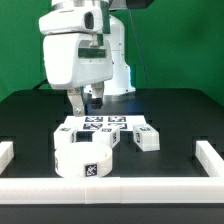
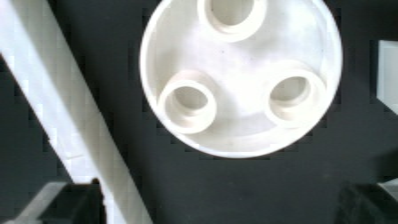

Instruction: Assemble stool

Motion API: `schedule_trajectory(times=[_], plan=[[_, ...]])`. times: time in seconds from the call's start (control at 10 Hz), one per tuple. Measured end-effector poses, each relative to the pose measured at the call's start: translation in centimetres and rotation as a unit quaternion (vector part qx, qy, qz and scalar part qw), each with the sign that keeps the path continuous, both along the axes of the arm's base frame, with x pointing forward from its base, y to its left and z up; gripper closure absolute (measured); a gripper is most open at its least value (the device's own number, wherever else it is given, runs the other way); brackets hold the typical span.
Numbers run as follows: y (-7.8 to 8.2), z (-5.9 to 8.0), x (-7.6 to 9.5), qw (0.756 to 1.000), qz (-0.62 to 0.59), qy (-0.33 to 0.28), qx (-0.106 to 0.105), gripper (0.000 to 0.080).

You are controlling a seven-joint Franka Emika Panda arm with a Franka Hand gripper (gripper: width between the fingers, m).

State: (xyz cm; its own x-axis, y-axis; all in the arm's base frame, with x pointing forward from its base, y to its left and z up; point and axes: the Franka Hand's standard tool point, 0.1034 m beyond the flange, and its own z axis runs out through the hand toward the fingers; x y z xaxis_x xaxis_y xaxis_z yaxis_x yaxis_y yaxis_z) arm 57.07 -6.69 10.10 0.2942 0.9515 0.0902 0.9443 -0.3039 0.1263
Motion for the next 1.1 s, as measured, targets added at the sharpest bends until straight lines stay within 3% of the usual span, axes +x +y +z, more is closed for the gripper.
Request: schedule_trajectory(times=[0.3,0.4,0.7,1.1], plan=[[-2.0,-1.9,-1.0,0.993,0.114,0.008,-0.024,0.015],[-2.1,-2.6,-1.4,0.99,0.139,0.013,-0.029,0.015],[-2.0,-2.7,-1.4,0.991,0.128,0.014,-0.027,0.015],[-1.3,-5.1,-3.0,0.988,0.152,0.028,-0.022,0.015]])
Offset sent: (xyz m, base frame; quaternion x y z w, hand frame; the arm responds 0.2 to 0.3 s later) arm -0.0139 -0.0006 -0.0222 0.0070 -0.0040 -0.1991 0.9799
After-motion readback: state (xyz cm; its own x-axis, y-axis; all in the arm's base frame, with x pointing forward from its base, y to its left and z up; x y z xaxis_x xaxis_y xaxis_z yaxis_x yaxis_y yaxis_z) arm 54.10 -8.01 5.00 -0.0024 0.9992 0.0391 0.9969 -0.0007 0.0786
